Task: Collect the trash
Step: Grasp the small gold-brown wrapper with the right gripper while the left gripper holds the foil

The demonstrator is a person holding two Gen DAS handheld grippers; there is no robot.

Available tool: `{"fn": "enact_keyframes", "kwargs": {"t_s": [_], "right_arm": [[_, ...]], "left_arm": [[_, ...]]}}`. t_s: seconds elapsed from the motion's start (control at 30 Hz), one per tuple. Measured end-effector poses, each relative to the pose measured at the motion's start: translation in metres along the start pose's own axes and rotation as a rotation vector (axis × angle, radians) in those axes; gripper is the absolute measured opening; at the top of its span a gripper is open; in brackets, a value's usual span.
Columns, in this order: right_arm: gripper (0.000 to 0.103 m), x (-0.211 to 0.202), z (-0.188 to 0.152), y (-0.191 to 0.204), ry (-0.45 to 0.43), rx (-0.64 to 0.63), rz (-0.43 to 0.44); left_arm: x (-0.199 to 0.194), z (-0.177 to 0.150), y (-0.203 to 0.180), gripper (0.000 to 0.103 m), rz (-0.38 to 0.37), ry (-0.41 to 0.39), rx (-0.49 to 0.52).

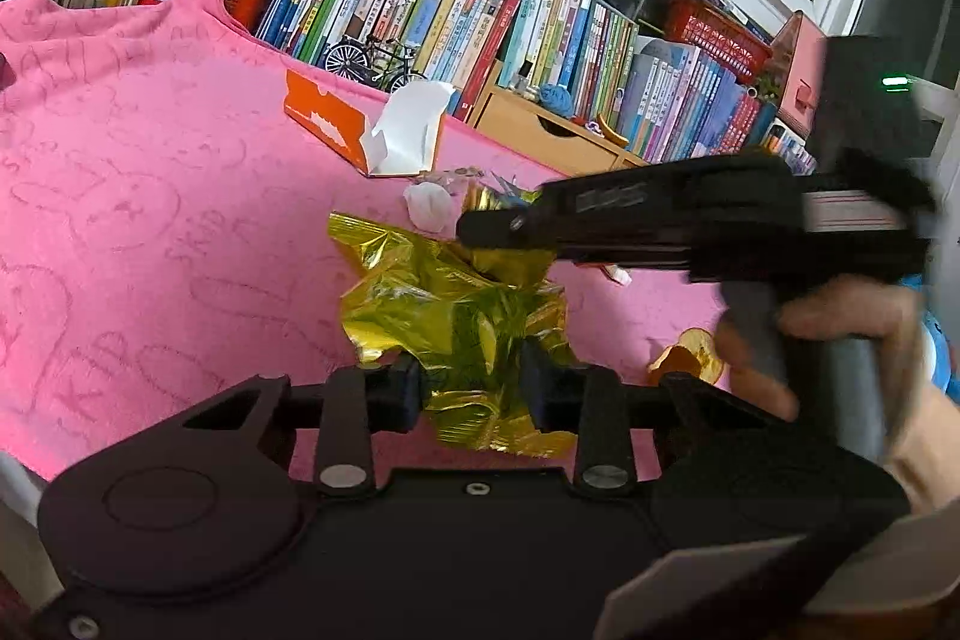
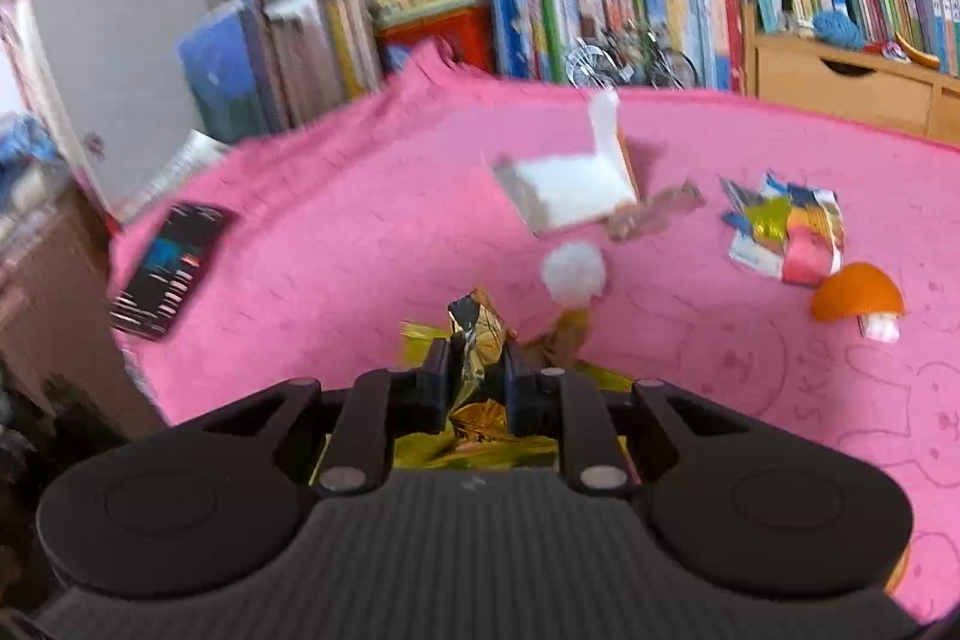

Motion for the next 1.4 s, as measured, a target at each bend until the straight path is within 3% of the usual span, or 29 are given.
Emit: {"fn": "enact_keyframes", "kwargs": {"t_s": [0.17, 0.23, 0.5, 0.9, 1.4], "right_arm": [[0.023, 0.000, 0.020, -0.024, -0.158, 0.067, -0.193], [0.023, -0.002, 0.024, -0.032, -0.169, 0.101, -0.218], [0.023, -0.018, 0.013, -0.047, -0.160, 0.111, -0.221], [0.023, -0.061, -0.016, -0.045, -0.185, 0.134, -0.136], [0.024, -0.119, -0.093, -0.029, -0.176, 0.118, -0.048]], "left_arm": [[0.000, -0.001, 0.003, 0.027, -0.009, 0.002, -0.004], [-0.001, 0.000, 0.003, 0.026, -0.005, -0.002, 0.002], [-0.013, 0.008, 0.003, 0.020, 0.019, -0.044, 0.025], [-0.049, 0.018, -0.007, 0.019, 0.027, -0.097, 0.081], [-0.123, -0.017, -0.026, 0.019, -0.039, 0.002, 0.037]]}}
Point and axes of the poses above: each gripper's, at about its wrist camera, not at the fingertips, and x roughly the way its jaws point, y to its left, z to its top, the point moved 4 cm from there along x, roughly the way its jaws point, and after that the axes turned 15 degrees about x, right-handed, at the moved point
